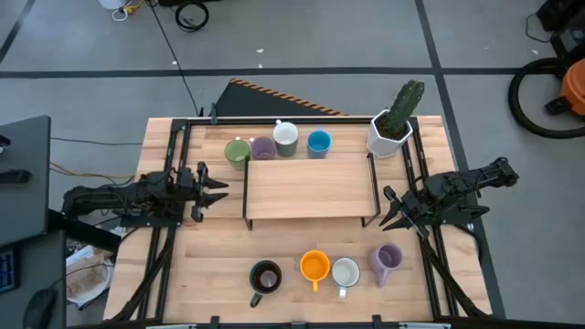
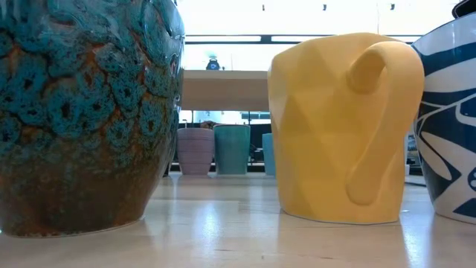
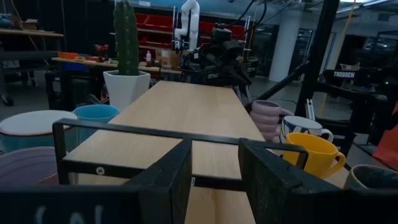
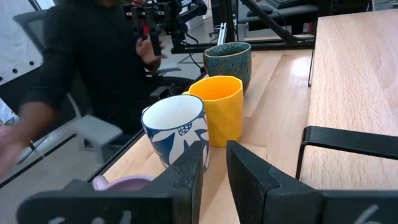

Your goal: Place coffee mugs

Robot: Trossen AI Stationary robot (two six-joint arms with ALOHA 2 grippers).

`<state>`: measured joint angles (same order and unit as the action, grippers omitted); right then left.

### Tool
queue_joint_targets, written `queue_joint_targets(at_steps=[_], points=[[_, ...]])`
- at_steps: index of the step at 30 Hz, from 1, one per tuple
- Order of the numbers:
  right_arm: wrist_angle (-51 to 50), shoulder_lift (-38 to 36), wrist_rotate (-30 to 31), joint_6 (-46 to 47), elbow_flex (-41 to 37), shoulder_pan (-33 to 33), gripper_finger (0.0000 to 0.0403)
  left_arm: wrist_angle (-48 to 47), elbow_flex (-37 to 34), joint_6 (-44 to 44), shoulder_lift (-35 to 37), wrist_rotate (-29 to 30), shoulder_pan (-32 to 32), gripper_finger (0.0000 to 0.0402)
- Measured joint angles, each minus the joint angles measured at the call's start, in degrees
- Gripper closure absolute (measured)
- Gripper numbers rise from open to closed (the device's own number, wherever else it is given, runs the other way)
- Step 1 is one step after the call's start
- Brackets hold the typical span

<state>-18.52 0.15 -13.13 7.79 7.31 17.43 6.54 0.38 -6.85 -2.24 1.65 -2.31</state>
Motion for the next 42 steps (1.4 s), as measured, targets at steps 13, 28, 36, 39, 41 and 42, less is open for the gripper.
queue_joint_targets(at_steps=[13,28,36,39,41,42], points=[[8.04,0.02,10.75,-8.49,-0.02,0.0,0.0325,11.99,0.0,0.0,0.02,0.04,0.0,0.0265],[27.61,0.02,16.27,-7.39,-0.02,0.0,0.0325,-3.39,8.02,-11.67,-2.54,8.74,-3.04,0.0265],[38.54,0.02,18.99,-7.37,-0.02,0.0,0.0325,-18.78,16.88,-14.23,-14.32,8.66,-8.44,0.0265],[41.11,0.14,19.16,-7.29,-0.02,0.0,0.0325,-23.69,20.35,-13.53,-19.65,8.66,-10.76,0.0265],[42.6,0.38,19.68,-6.26,-0.02,0.0,0.0325,-25.45,22.87,-13.52,-22.78,8.68,-12.23,0.0265],[43.22,0.54,20.27,-6.14,-0.02,0.0,0.0325,-26.27,24.12,-13.38,-24.11,8.66,-12.94,0.0265]])
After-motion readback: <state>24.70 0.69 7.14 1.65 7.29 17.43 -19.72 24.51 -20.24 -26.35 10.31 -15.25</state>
